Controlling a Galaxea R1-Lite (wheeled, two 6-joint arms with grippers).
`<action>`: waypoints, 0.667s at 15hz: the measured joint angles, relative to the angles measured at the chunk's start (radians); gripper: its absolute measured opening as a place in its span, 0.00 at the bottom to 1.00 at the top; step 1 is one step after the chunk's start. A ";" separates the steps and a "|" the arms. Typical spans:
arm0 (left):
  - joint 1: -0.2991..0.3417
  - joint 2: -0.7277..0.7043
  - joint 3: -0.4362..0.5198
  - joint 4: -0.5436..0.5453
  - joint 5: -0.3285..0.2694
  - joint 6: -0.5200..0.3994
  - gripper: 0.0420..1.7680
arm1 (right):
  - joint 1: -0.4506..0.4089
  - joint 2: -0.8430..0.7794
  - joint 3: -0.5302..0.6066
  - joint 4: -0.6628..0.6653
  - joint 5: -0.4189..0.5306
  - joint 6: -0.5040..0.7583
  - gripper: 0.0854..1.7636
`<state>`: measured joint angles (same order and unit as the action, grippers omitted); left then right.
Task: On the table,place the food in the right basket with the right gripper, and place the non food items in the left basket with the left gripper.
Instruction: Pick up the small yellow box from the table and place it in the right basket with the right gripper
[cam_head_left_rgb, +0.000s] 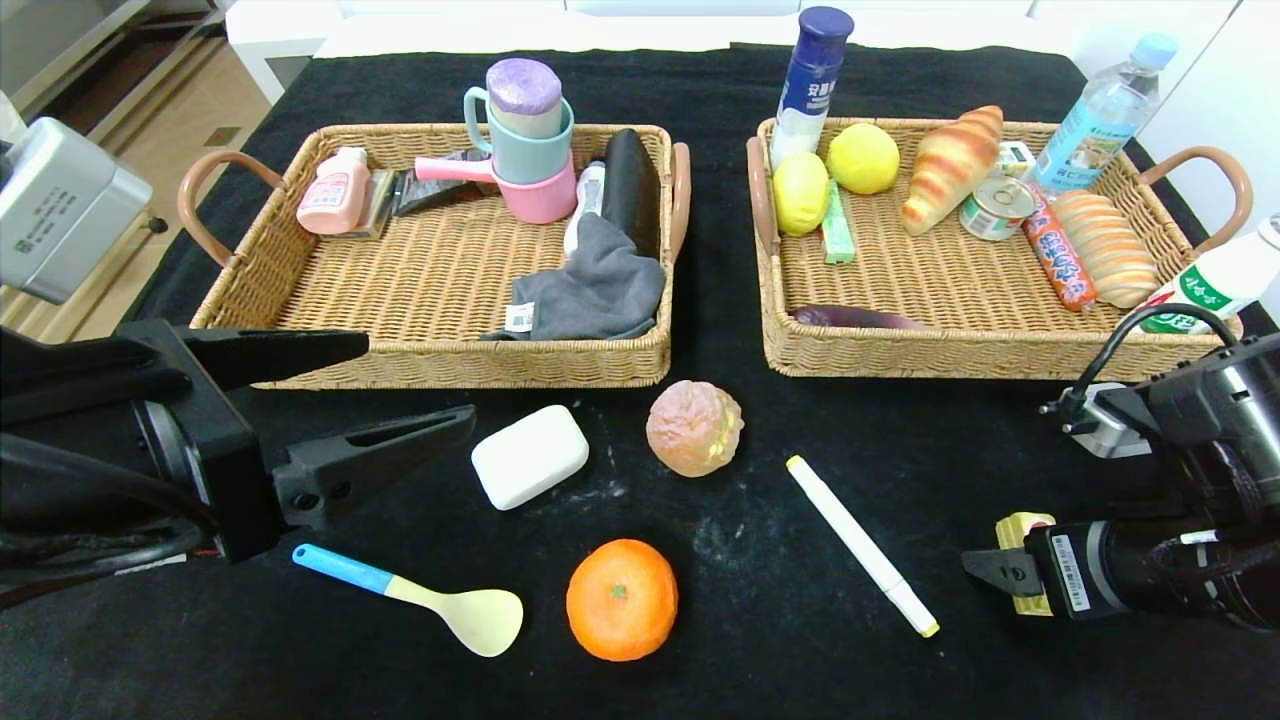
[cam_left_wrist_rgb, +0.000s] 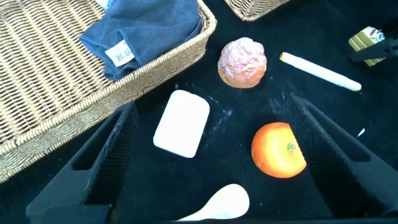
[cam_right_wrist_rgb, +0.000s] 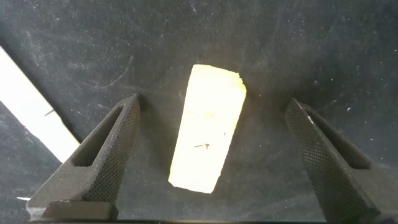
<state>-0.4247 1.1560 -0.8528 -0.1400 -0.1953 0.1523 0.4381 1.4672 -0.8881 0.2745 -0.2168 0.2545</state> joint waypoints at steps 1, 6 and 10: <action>0.000 0.000 0.000 0.000 0.000 0.000 0.97 | 0.000 0.002 0.000 0.000 0.000 0.000 0.97; 0.000 0.000 0.000 0.000 0.000 0.000 0.97 | 0.001 0.004 0.001 0.000 0.001 0.001 0.54; 0.000 0.000 0.000 0.000 0.000 0.000 0.97 | 0.003 0.005 0.001 -0.001 0.002 0.000 0.17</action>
<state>-0.4243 1.1555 -0.8528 -0.1398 -0.1953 0.1528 0.4411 1.4721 -0.8866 0.2732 -0.2145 0.2545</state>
